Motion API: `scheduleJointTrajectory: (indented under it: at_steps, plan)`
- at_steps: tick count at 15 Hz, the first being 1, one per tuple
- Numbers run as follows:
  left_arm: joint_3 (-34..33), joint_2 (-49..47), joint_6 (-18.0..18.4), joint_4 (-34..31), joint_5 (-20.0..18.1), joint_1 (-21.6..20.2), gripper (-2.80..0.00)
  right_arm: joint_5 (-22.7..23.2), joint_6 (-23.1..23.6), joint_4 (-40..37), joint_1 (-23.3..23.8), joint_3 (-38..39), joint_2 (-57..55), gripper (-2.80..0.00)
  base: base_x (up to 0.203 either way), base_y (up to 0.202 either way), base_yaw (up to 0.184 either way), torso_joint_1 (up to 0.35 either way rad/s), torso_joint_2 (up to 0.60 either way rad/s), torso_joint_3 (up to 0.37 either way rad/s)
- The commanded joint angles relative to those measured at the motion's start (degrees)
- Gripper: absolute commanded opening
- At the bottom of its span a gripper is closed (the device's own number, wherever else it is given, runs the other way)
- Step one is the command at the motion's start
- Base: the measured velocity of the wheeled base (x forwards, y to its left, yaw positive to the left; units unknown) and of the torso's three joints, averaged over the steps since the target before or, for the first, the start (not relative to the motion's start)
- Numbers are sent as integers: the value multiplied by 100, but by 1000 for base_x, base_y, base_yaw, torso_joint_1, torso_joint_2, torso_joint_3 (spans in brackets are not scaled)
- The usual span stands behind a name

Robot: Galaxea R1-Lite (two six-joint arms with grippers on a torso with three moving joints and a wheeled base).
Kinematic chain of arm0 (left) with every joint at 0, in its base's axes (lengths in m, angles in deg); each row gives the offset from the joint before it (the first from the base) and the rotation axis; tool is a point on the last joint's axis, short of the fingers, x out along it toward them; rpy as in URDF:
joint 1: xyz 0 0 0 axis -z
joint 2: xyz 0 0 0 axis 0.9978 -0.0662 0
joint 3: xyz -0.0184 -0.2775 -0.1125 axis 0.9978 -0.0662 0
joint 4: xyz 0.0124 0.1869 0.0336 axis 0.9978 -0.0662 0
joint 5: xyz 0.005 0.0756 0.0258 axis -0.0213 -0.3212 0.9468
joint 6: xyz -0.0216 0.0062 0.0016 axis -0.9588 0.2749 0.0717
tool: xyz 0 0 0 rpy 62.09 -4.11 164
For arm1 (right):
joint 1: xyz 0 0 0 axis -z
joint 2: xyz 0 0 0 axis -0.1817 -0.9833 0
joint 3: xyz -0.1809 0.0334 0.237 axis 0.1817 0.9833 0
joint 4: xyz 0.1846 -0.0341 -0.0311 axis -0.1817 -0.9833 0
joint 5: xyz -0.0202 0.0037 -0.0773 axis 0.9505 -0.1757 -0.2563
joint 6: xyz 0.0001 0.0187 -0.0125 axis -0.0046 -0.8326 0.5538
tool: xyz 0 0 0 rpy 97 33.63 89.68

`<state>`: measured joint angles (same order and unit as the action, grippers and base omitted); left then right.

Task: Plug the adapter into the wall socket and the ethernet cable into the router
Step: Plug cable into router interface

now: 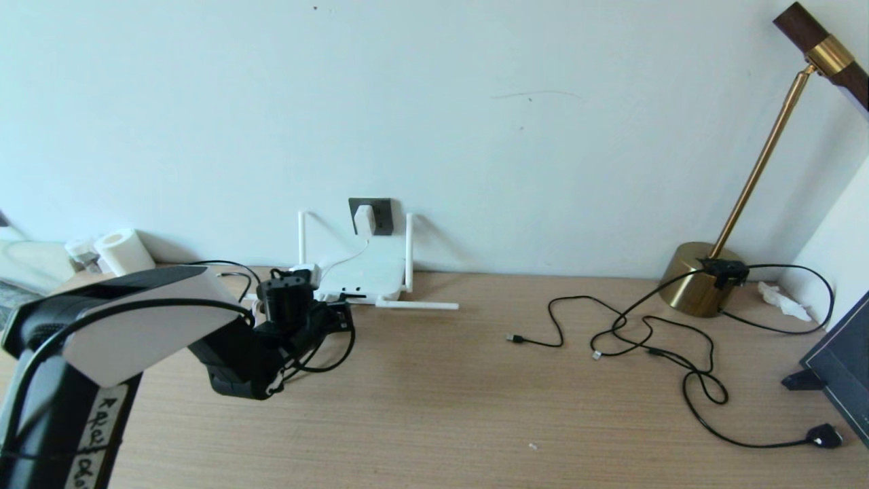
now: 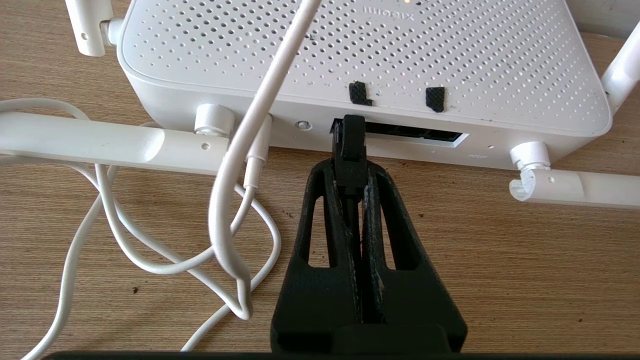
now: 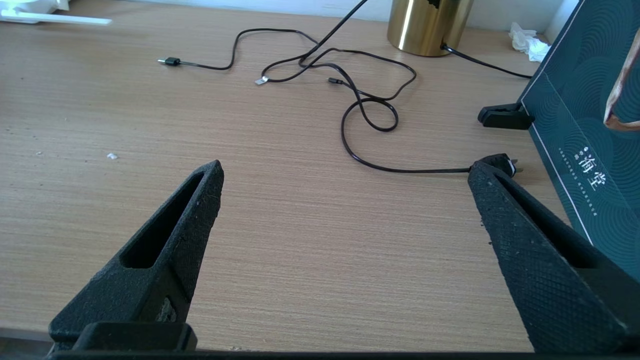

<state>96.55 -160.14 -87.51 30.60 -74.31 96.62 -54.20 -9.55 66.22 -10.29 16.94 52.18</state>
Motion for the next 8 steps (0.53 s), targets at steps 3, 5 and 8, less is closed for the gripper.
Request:
scheduleJointTrajectory:
  at_steps: [3,5,8]
  plan:
    - [-6,-9,-9,42,7,-4,-280,3,3,-2,-1,1,-9,0,0,0,0,0,0,0]
    - [-6,-22,-13,42,7,-4,-280,3,3,-2,-1,1,-9,0,0,0,0,0,0,0]
    - [-15,-13,-13,42,7,-4,-280,3,3,-2,-1,0,-9,0,0,0,0,0,0,0]
